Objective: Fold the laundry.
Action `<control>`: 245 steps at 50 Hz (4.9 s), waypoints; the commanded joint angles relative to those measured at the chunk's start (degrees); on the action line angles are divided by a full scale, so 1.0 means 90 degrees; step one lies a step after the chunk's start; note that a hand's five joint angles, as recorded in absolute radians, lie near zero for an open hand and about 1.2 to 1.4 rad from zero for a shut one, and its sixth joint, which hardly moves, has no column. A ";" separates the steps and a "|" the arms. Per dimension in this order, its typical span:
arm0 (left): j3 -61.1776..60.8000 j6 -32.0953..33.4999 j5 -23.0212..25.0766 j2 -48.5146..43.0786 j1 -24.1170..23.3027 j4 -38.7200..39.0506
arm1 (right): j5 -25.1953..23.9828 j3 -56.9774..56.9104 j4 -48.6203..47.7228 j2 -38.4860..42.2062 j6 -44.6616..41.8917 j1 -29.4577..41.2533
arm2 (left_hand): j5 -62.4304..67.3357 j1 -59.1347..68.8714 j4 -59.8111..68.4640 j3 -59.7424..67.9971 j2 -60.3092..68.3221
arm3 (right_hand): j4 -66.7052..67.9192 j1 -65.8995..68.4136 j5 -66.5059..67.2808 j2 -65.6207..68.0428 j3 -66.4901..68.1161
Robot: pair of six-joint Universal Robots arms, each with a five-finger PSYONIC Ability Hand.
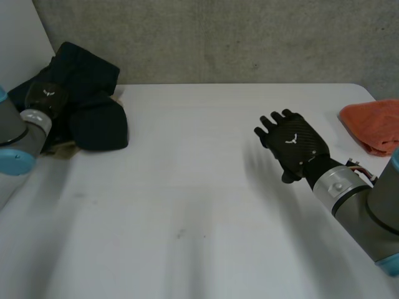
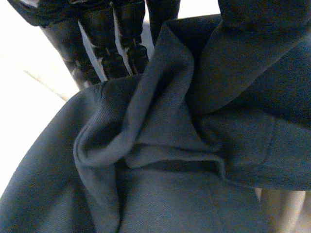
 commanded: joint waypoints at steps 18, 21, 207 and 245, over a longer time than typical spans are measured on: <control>-0.5406 -0.3015 0.1588 0.4144 -0.4697 0.0137 | 0.0971 -0.0565 -0.0007 -0.0077 0.0099 -0.0477 | -0.4660 -0.4342 -0.4992 -0.4766 -0.4857 | -0.0369 -0.0185 -0.0407 -0.0307 -0.0200; -0.5396 -0.2722 0.1568 0.4290 -0.4571 -0.0019 | 0.0971 -0.0653 -0.0007 -0.0077 0.0109 -0.0477 | -0.5755 -0.5437 -0.6087 -0.5861 -0.5952 | -0.0369 -0.0185 -0.0407 -0.0307 -0.0200; -0.5562 -0.0632 -0.1361 0.2944 -0.4219 0.2139 | 0.0356 -0.1270 0.0393 0.0705 0.1408 0.0256 | -0.4464 -0.4146 -0.4796 -0.4570 -0.4661 | 0.7409 0.7592 0.7370 0.7470 0.7578; -0.6206 -0.3570 -0.0219 0.3773 -0.2715 0.0077 | 0.0502 -0.1044 0.1506 -0.0683 0.2120 0.0363 | -0.2559 -0.2241 -0.2891 -0.2665 -0.2756 | 0.7409 0.7592 0.7370 0.7470 0.7578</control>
